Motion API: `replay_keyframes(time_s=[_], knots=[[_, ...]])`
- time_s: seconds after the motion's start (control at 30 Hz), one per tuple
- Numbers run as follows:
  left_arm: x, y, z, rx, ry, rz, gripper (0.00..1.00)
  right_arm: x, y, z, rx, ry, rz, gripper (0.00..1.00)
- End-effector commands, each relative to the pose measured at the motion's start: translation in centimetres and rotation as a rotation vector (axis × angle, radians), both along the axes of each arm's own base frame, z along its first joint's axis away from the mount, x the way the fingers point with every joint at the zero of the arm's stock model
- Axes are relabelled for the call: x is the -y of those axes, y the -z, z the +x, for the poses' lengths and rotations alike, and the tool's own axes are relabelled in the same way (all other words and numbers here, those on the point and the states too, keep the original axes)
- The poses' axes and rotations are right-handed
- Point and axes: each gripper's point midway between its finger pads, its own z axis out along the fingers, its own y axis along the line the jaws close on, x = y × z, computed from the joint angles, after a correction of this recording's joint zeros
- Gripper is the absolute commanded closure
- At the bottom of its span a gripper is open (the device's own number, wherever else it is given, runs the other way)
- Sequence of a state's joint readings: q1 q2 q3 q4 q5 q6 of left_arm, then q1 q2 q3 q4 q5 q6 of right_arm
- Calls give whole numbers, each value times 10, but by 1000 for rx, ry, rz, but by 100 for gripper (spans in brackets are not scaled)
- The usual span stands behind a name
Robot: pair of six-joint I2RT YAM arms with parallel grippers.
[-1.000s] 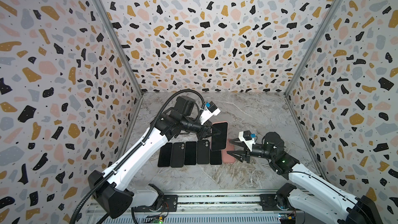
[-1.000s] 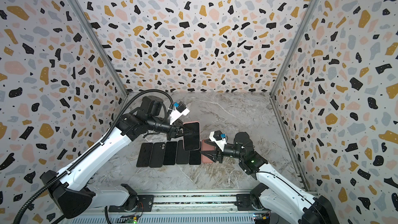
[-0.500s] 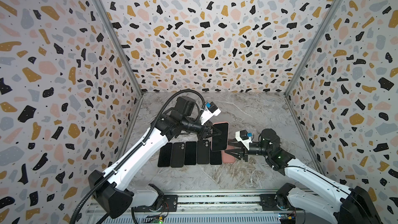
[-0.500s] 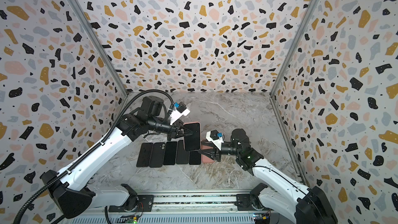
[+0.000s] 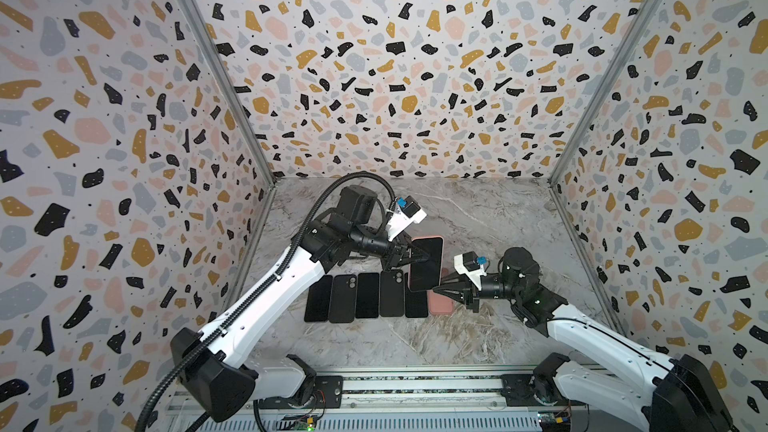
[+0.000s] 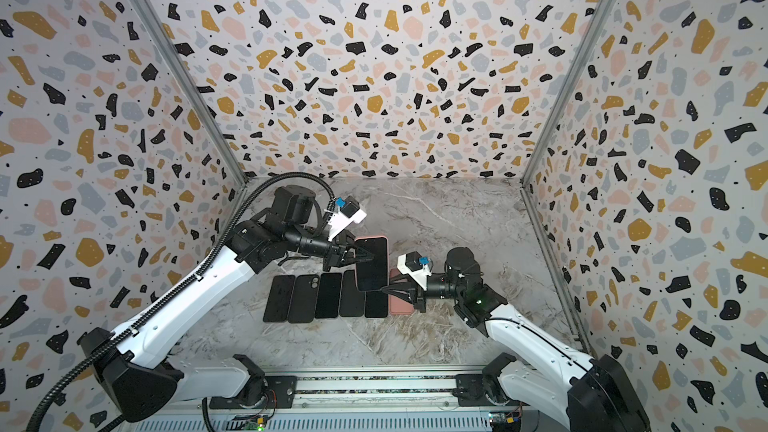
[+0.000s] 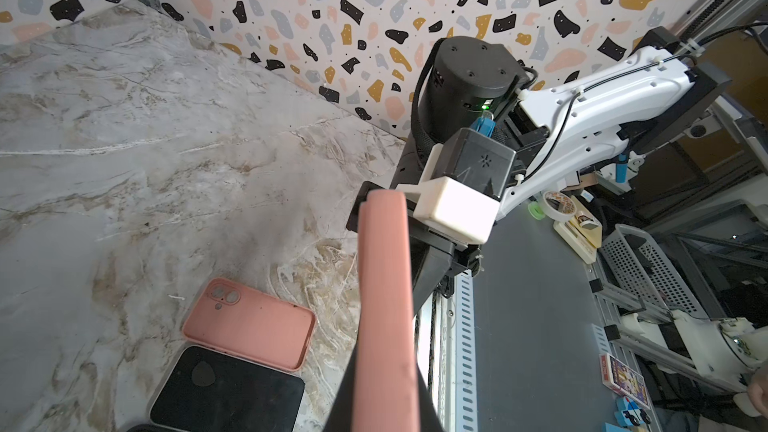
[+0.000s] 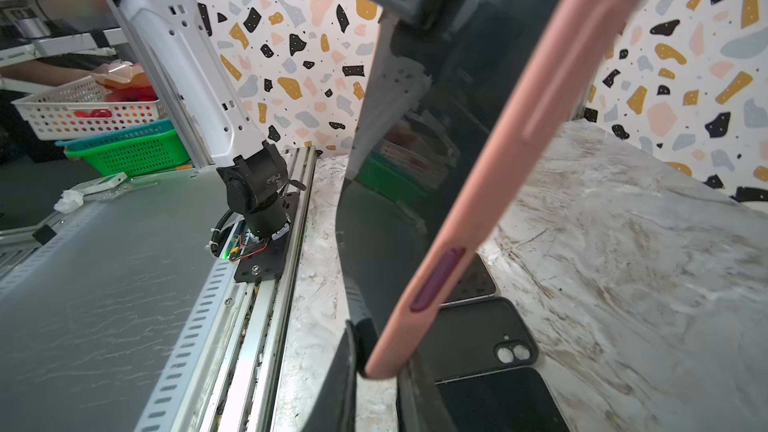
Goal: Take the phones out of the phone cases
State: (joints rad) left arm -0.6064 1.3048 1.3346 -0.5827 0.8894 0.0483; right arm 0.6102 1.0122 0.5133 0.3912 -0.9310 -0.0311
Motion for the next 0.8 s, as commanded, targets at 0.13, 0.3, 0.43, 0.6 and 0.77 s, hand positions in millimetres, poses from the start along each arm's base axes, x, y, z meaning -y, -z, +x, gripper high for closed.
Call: replay_keyframes(time_s=[0.13, 0.3, 0.43, 0.6, 0.77], knots=[[16, -20, 20, -76, -55, -149, 100, -1, -28, -18, 165, -79, 109, 90], [25, -12, 41, -166, -111, -180, 100, 0, -39, -30, 228, -119, 161, 89], [32, -7, 54, -221, -141, -204, 100, 1, -45, -35, 274, -135, 189, 89], [39, -2, 61, -281, -150, -245, 100, 1, -54, -35, 341, -124, 222, 91], [44, 0, 54, -304, -137, -263, 100, 1, -62, -25, 406, -58, 239, 95]])
